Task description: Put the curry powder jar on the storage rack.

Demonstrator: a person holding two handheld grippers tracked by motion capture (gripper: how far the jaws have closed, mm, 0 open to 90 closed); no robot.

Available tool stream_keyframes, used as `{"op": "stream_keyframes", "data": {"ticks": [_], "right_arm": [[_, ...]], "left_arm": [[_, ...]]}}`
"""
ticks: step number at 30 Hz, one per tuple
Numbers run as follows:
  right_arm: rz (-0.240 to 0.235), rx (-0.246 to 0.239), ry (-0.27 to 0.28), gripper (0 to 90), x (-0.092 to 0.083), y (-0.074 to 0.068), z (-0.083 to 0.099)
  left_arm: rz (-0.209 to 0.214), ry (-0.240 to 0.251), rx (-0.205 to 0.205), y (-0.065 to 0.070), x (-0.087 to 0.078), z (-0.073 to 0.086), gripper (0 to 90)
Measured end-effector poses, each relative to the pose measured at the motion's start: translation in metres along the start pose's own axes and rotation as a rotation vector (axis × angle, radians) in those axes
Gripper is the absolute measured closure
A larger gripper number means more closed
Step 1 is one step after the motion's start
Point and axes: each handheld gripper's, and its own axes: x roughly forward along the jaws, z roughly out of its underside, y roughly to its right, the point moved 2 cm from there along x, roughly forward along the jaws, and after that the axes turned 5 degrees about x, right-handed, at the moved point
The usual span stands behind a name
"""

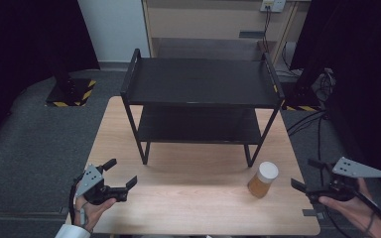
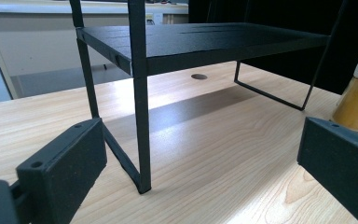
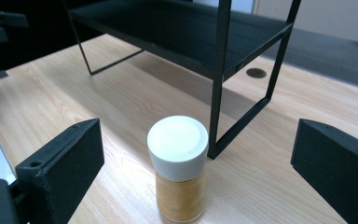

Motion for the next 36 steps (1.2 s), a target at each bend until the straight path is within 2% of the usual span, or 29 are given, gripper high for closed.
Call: {"op": "stream_keyframes", "data": {"ticks": [1,2,3,4,5,7,16,23,26,31,34,35,36], "right_arm": [[0.0,0.0,0.0,2.5,0.0,0.0,0.0],[-0.008,0.006,-0.013,2.5,0.011,0.002,0.003],[-0.008,0.006,-0.013,2.5,0.011,0.002,0.003],[-0.016,0.002,-0.029,2.7,0.02,0.003,0.004],[-0.016,0.002,-0.029,2.7,0.02,0.003,0.004],[-0.013,-0.01,-0.052,2.7,0.03,0.002,0.004],[-0.042,-0.005,-0.101,3.4,0.066,0.006,0.012],[-0.054,-0.015,-0.134,5.1,0.085,0.006,0.013],[-0.066,-0.035,-0.163,8.9,0.096,0.007,0.01],[-0.067,-0.048,-0.177,14.2,0.104,0.007,0.01],[-0.06,-0.052,-0.198,24.0,0.108,0.008,0.01],[-0.072,-0.048,-0.192,27.0,0.108,0.01,0.011],[-0.062,-0.048,-0.187,31.3,0.107,0.009,0.012]], "left_arm": [[0.0,0.0,0.0,0.0,0.0,0.0,0.3],[0.001,0.0,0.0,0.0,0.0,0.0,0.4],[0.001,0.0,0.0,0.0,0.0,0.0,0.6],[0.001,-0.001,0.002,0.0,0.0,0.0,0.7],[0.001,-0.001,0.002,0.0,0.0,0.0,0.8],[0.003,0.0,0.004,0.0,0.0,0.0,1.0],[0.007,-0.003,0.01,0.0,0.001,0.0,1.2],[0.008,-0.003,0.011,0.0,0.001,0.001,1.4],[0.003,0.001,0.014,0.0,0.0,0.001,1.5],[0.003,0.005,0.013,0.0,0.0,0.001,1.5],[0.004,0.004,0.013,0.0,0.0,0.001,1.6],[0.005,0.002,0.015,0.001,0.0,0.001,1.6],[0.005,0.003,0.017,0.001,0.0,0.001,1.6]]}}
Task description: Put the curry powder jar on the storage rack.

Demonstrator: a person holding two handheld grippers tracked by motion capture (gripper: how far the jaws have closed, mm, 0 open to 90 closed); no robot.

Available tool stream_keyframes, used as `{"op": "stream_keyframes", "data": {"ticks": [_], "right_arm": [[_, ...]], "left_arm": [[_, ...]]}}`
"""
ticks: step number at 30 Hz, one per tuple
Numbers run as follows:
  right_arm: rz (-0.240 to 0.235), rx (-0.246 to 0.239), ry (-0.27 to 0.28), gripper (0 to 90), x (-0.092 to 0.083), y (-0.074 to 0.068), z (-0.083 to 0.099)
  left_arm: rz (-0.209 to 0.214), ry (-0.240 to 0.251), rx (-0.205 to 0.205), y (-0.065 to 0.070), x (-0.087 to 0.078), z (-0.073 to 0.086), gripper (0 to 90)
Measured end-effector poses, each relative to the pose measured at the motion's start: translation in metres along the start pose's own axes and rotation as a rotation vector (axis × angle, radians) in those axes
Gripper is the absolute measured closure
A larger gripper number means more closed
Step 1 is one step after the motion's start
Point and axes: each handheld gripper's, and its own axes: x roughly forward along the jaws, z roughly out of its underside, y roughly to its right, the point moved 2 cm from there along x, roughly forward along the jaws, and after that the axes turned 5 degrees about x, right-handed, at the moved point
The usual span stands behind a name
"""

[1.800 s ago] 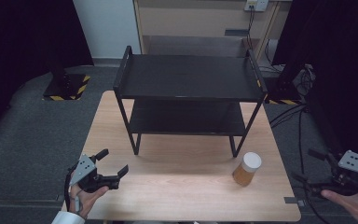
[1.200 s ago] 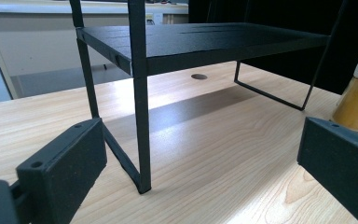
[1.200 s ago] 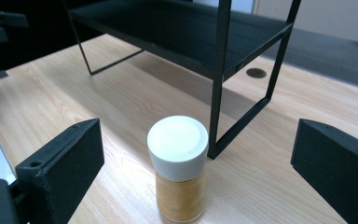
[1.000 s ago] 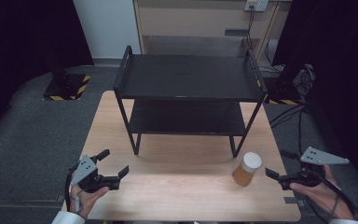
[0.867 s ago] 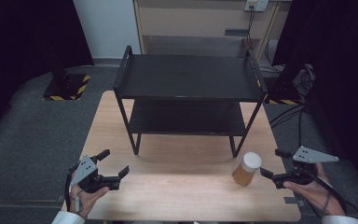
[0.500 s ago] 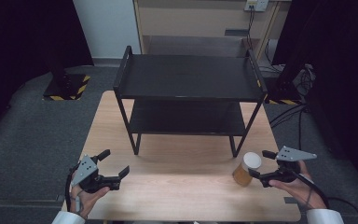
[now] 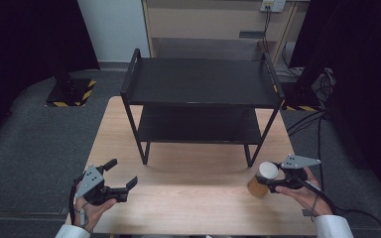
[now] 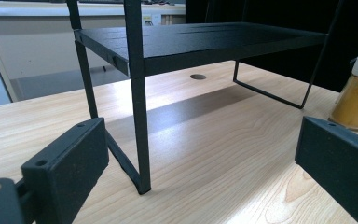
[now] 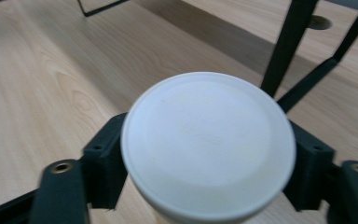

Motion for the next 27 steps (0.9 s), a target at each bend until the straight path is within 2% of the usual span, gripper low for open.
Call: {"op": "stream_keyframes", "data": {"ticks": [5,12,18,22,23,24,27], "right_arm": [[0.015,-0.017,-0.018,32.9,-0.001,-0.005,-0.005],[0.038,-0.011,-0.041,33.2,-0.002,-0.013,-0.01],[0.041,-0.028,-0.058,33.3,-0.006,-0.021,-0.017],[0.026,-0.027,-0.051,33.3,-0.019,-0.028,-0.033],[0.019,-0.034,-0.043,33.4,-0.027,-0.033,-0.043],[0.019,-0.034,-0.043,33.4,-0.027,-0.033,-0.043],[0.012,-0.055,-0.033,33.3,-0.046,-0.045,-0.068]], "left_arm": [[0.0,0.0,0.0,0.0,0.0,0.0,1.8],[-0.002,0.003,-0.001,0.0,0.0,0.0,2.0],[-0.002,0.007,0.0,0.0,-0.001,0.0,2.0],[0.001,0.007,-0.001,-0.001,-0.001,0.0,2.1],[0.001,0.007,-0.002,-0.001,-0.001,0.0,2.1],[0.002,0.006,-0.004,-0.001,-0.001,0.0,2.1],[0.0,0.007,-0.004,-0.001,0.0,0.001,2.1]]}}
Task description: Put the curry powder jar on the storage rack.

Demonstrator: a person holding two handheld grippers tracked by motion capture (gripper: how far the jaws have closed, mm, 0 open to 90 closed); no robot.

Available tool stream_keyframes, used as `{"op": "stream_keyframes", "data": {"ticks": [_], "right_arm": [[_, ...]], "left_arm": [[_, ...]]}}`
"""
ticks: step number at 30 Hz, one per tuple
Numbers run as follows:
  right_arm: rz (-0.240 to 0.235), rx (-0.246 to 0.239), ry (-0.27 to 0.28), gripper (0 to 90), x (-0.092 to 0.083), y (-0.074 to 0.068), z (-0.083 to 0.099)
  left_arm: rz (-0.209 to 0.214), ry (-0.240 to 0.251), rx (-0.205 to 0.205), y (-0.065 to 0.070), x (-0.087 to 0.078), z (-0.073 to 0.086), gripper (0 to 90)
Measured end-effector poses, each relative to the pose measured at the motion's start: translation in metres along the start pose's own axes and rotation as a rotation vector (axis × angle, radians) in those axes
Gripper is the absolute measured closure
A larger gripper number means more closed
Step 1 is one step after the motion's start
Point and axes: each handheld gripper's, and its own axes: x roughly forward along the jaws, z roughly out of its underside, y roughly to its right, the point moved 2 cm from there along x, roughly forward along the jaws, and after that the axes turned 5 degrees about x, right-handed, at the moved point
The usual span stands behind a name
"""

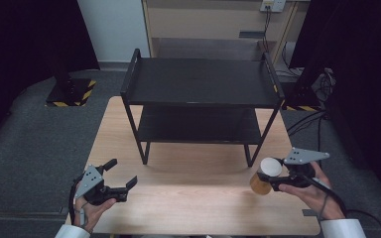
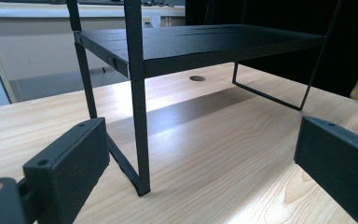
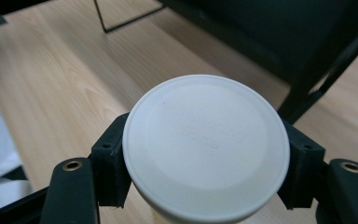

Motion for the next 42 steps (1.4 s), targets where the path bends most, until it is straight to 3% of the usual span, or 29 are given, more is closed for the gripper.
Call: {"op": "stream_keyframes", "data": {"ticks": [4,5,6,8,10,14,15,16,17,20,21,26,33,37,38,42], "right_arm": [[-0.031,-0.03,0.023,33.3,-0.03,-0.012,-0.047],[-0.031,-0.03,0.023,33.3,-0.03,-0.012,-0.047],[-0.033,-0.04,0.026,33.3,-0.037,-0.016,-0.061],[-0.02,-0.09,0.025,33.3,-0.051,-0.028,-0.092],[-0.024,-0.104,0.022,33.3,-0.055,-0.031,-0.103],[-0.055,-0.11,0.032,33.3,-0.07,-0.038,-0.15],[-0.055,-0.11,0.032,33.3,-0.07,-0.038,-0.15],[-0.072,-0.112,0.044,33.3,-0.073,-0.039,-0.164],[-0.072,-0.112,0.044,33.3,-0.073,-0.039,-0.164],[-0.079,-0.119,0.048,33.3,-0.077,-0.041,-0.194],[-0.079,-0.119,0.048,33.3,-0.077,-0.041,-0.194],[-0.042,-0.109,0.048,33.3,-0.077,-0.039,-0.238],[0.023,-0.076,0.06,33.3,-0.068,-0.028,-0.274],[0.064,-0.05,0.055,33.3,-0.054,-0.018,-0.293],[0.093,-0.038,0.043,33.3,-0.046,-0.013,-0.3],[0.13,-0.006,0.03,33.3,-0.028,0.0,-0.309]], "left_arm": [[-0.001,0.002,0.002,0.0,0.0,0.0,2.1],[-0.001,0.002,0.001,0.0,0.0,0.0,2.1],[-0.001,0.001,0.001,0.0,0.0,0.0,2.1],[-0.002,0.002,0.001,0.0,0.0,0.0,2.1],[-0.001,0.003,-0.003,0.0,0.0,0.0,2.1],[0.004,0.0,-0.006,-0.001,0.0,0.0,2.1],[0.004,0.0,-0.006,-0.001,0.0,0.0,2.1],[0.004,0.002,-0.008,-0.001,0.0,0.001,2.1],[0.004,0.002,-0.008,-0.001,0.0,0.001,2.1],[0.002,0.007,-0.012,-0.001,-0.001,0.001,2.1],[0.001,0.008,-0.013,-0.002,-0.001,0.001,2.1],[0.001,0.01,-0.015,-0.002,-0.001,0.001,2.1],[0.0,0.015,-0.019,-0.002,-0.001,0.002,2.2],[0.002,0.015,-0.022,-0.002,-0.002,0.003,2.2],[0.002,0.015,-0.022,-0.002,-0.002,0.003,2.2],[0.002,0.018,-0.026,-0.003,-0.003,0.003,2.3]]}}
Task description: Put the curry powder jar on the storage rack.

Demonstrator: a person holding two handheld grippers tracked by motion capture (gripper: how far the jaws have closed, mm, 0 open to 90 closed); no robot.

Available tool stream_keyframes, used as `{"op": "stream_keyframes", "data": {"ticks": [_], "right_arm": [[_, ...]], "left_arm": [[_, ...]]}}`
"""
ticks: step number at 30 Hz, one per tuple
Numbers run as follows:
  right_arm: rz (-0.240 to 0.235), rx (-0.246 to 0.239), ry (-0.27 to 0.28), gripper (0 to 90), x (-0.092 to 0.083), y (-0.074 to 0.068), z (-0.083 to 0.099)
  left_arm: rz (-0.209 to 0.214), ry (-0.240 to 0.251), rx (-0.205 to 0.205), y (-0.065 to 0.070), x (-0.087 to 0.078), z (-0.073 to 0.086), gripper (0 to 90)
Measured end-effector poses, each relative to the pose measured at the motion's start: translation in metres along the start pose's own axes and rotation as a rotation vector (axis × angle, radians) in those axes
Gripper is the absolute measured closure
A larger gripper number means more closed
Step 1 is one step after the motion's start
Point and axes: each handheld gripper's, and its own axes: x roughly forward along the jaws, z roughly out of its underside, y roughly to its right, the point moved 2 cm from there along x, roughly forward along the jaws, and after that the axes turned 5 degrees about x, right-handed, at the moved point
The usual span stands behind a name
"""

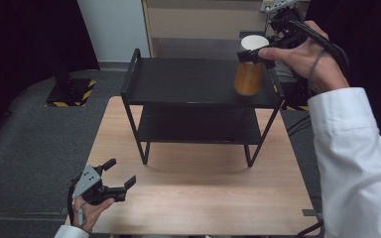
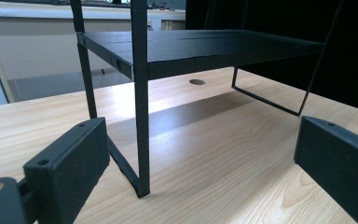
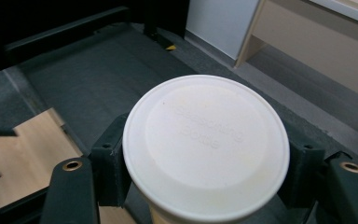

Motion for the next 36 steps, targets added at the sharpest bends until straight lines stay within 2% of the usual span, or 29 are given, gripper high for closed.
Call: {"op": "stream_keyframes", "data": {"ticks": [4,8,15,17,18,19,20,21,23,24,25,26,27,28,29,31,32,33,34,35,36], "right_arm": [[0.014,0.032,-0.011,33.3,0.018,0.015,-0.004],[0.026,0.055,-0.002,33.3,0.024,0.022,-0.005],[0.018,0.081,-0.007,33.2,0.032,0.028,-0.001],[0.013,0.106,0.013,32.9,0.033,0.031,0.003],[0.0,0.12,0.041,27.9,0.033,0.035,0.01],[0.0,0.12,0.041,27.9,0.033,0.035,0.01],[-0.004,0.139,0.067,20.1,0.031,0.037,0.014],[-0.011,0.147,0.077,16.4,0.03,0.038,0.016],[-0.026,0.154,0.095,12.5,0.026,0.042,0.02],[-0.031,0.161,0.124,10.0,0.018,0.043,0.024],[-0.031,0.161,0.124,10.0,0.018,0.043,0.024],[-0.03,0.156,0.134,9.1,0.008,0.043,0.024],[-0.03,0.156,0.134,9.1,0.008,0.043,0.024],[-0.025,0.152,0.152,7.7,-0.004,0.043,0.025],[-0.025,0.152,0.152,7.7,-0.004,0.043,0.025],[-0.032,0.139,0.164,6.8,-0.018,0.041,0.027],[-0.019,0.12,0.166,6.6,-0.029,0.037,0.028],[-0.019,0.12,0.166,6.6,-0.029,0.037,0.028],[-0.018,0.107,0.162,6.5,-0.04,0.033,0.03],[-0.018,0.107,0.162,6.5,-0.04,0.033,0.03],[-0.009,0.087,0.164,6.2,-0.051,0.027,0.034]], "left_arm": [[0.002,0.004,-0.006,0.0,-0.001,0.001,2.4],[0.004,0.006,-0.008,0.0,-0.001,0.001,2.4],[0.004,0.004,-0.006,0.0,-0.001,0.001,2.4],[0.004,0.007,-0.006,0.0,-0.001,0.001,2.4],[0.004,0.006,-0.006,0.0,-0.001,0.001,2.4],[0.004,0.006,-0.006,0.0,-0.001,0.001,2.4],[0.004,0.005,-0.006,0.0,-0.001,0.001,2.4],[0.004,0.005,-0.004,0.0,-0.001,0.001,2.5],[0.004,0.007,-0.004,0.0,-0.002,0.001,2.4],[0.004,0.006,-0.003,0.0,-0.001,0.001,2.4],[0.004,0.006,-0.003,0.0,-0.001,0.001,2.4],[0.005,0.006,0.002,0.0,-0.001,0.001,2.5],[0.005,0.006,0.002,0.0,-0.001,0.001,2.5],[0.005,0.008,0.002,0.001,-0.001,0.001,2.5],[0.005,0.008,0.002,0.001,-0.001,0.001,2.4],[0.005,0.006,0.002,0.0,-0.001,0.001,2.4],[0.006,0.006,0.002,0.0,-0.001,0.001,2.5],[0.006,0.006,0.002,0.0,-0.001,0.001,2.4],[0.005,0.006,0.004,0.001,0.0,0.0,2.4],[0.005,0.006,0.004,0.001,0.0,0.0,2.4],[0.007,0.005,0.005,0.001,0.0,0.0,2.4]]}}
